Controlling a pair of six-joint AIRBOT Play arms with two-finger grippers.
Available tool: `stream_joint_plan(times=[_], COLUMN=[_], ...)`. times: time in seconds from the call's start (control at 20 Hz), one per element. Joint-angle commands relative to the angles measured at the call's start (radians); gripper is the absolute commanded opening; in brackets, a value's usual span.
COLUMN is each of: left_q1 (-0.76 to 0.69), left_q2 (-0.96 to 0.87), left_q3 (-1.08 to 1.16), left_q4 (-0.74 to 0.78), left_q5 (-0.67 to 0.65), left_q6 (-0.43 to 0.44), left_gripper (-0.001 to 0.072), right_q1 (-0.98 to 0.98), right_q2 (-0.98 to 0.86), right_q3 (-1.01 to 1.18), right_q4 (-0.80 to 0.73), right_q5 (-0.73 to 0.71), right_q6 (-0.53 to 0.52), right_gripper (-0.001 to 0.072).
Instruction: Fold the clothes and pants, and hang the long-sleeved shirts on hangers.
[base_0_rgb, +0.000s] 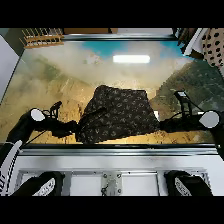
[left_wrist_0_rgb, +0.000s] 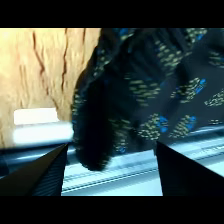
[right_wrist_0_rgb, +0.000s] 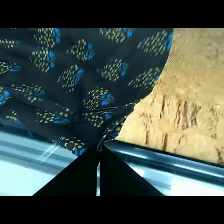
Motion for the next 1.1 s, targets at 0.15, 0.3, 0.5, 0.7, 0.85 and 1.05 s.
stream_joint_plan(times=[0.15, 0.3, 0.5, 0.7, 0.85, 1.05], left_q1=[-0.085, -0.176, -0.224, -0.204, -0.143, 0.026], left_q2=[0.045, 0.057, -0.038, -0.119, -0.078, 0.139], left_q3=[-0.041, -0.041, -0.041, -0.041, -0.013, 0.248], left_q4=[0.130, 0.245, 0.259, 0.210, 0.211, 0.084], left_q5=[0.043, 0.096, 0.138, 0.133, 0.093, -0.021], left_q6=[0.048, 0.010, -0.037, -0.040, -0.056, -0.055], left_gripper=[0.0569, 0.0569, 0.0569, 0.0272, 0.0010, 0.0011], right_q1=[0.001, 0.001, 0.001, 0.001, -0.002, -0.002], right_q2=[0.005, 0.004, 0.004, 0.005, 0.005, 0.003], right_q3=[-0.036, -0.036, -0.036, -0.036, -0.016, 0.293], right_q4=[0.013, 0.014, 0.014, 0.013, 0.009, -0.006], right_q5=[0.008, 0.004, 0.004, 0.004, -0.002, -0.069], right_q6=[0.000, 0.001, 0.001, 0.001, 0.000, 0.000], right_gripper=[0.0006, 0.0006, 0.0007, 0.0007, 0.0006, 0.0006])
